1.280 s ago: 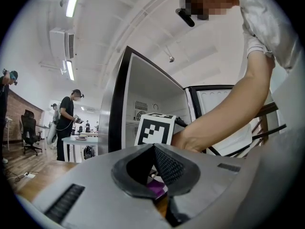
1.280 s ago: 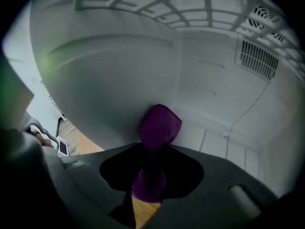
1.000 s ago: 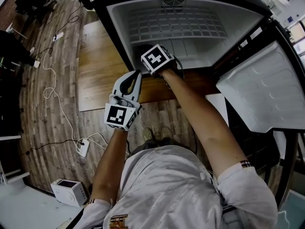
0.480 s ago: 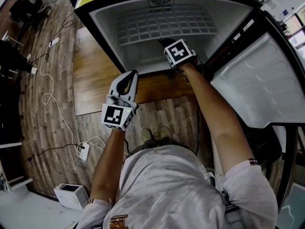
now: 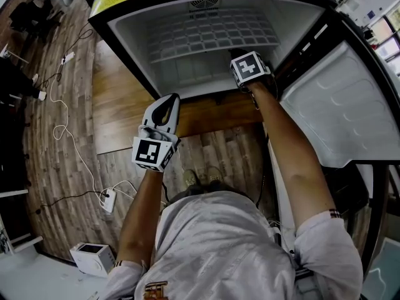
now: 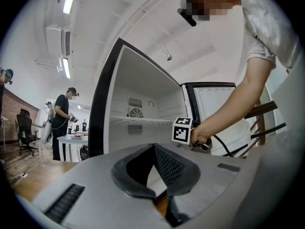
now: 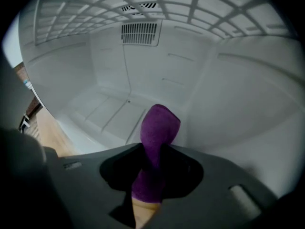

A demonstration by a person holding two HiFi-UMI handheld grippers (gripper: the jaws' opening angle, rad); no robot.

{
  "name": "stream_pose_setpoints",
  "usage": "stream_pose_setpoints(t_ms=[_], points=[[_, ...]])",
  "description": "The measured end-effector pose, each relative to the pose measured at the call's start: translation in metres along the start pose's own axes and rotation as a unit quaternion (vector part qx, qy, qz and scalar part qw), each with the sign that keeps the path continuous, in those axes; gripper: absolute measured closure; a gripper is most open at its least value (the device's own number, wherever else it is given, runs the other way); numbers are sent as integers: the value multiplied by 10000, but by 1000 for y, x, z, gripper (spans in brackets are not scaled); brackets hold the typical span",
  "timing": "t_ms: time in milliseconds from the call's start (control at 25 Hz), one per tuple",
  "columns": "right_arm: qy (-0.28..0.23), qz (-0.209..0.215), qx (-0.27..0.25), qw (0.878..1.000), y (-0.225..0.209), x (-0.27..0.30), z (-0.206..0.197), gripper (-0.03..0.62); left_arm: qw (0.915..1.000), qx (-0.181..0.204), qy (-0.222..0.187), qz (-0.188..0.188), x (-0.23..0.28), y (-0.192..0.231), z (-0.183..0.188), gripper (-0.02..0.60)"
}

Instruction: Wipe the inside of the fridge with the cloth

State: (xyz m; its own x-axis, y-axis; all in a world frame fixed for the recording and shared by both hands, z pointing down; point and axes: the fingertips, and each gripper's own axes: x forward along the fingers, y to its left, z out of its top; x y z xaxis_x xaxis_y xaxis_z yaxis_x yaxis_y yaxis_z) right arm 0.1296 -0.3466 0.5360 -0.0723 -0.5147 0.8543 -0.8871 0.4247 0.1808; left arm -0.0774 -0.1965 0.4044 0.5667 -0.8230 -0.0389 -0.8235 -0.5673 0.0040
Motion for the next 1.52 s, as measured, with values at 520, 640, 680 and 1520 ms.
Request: stream_pose_setpoints(t_ms=[520, 640, 680, 1520], points=[[-409, 92, -257, 9988, 14, -25, 20, 482, 9999, -28, -53, 106, -4, 7, 3, 581], [-687, 355, -468, 9959, 43, -36, 38, 482, 9999, -42, -70, 96, -5, 6, 3, 581], [-727, 422, -466, 9954, 52, -39, 42, 482, 9999, -43, -75, 87, -6, 6, 4, 581], [-687, 1746, -765, 9792, 233, -27, 79, 482, 9998, -20, -40, 190, -25, 16, 7, 581]])
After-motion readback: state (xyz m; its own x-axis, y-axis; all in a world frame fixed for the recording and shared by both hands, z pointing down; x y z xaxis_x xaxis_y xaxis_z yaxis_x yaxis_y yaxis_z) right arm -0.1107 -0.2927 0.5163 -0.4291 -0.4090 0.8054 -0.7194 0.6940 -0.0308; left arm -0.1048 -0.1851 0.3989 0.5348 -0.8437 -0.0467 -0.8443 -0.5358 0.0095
